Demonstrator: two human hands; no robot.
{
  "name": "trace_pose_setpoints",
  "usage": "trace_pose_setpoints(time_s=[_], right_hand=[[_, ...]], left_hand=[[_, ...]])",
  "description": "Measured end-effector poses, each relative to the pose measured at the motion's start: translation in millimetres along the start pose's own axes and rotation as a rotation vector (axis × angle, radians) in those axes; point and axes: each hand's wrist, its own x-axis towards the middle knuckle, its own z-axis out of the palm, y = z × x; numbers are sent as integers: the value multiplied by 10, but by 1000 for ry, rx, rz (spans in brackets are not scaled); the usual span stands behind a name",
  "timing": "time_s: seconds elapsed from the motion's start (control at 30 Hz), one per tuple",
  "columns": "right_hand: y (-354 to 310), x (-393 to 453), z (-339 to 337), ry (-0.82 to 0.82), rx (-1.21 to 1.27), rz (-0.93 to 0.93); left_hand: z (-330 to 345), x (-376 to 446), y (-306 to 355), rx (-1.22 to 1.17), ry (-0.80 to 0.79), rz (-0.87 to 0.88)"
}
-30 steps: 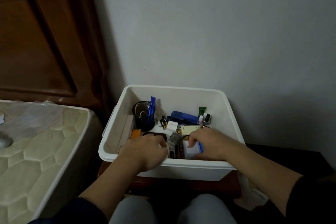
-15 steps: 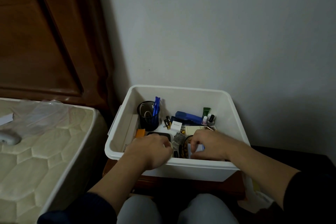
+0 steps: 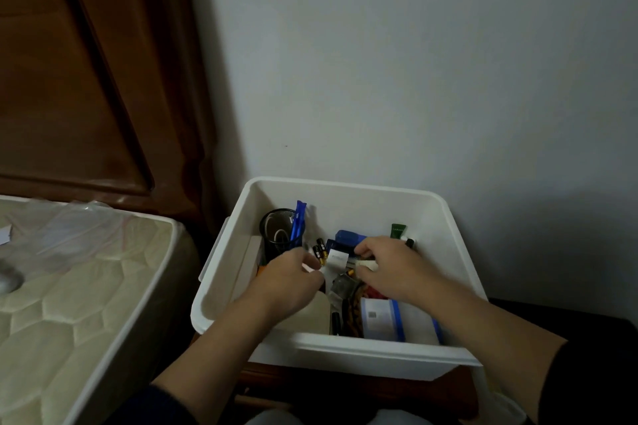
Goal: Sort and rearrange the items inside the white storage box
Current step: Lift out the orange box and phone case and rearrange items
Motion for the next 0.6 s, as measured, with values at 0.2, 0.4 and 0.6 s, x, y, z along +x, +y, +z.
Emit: trace_pose_setpoints(time_s=[0.2,0.4,0.6], right_hand=[[-201,440,378,-62,-272,14],[-273,667,583,-120,-605,18],[-264,723,633,-79,-662,46]], left_hand=[[54,286,-49,343,-25,-87],[201,435,-161,440,-191,-216],[209,414,-111,537,-353,-241]])
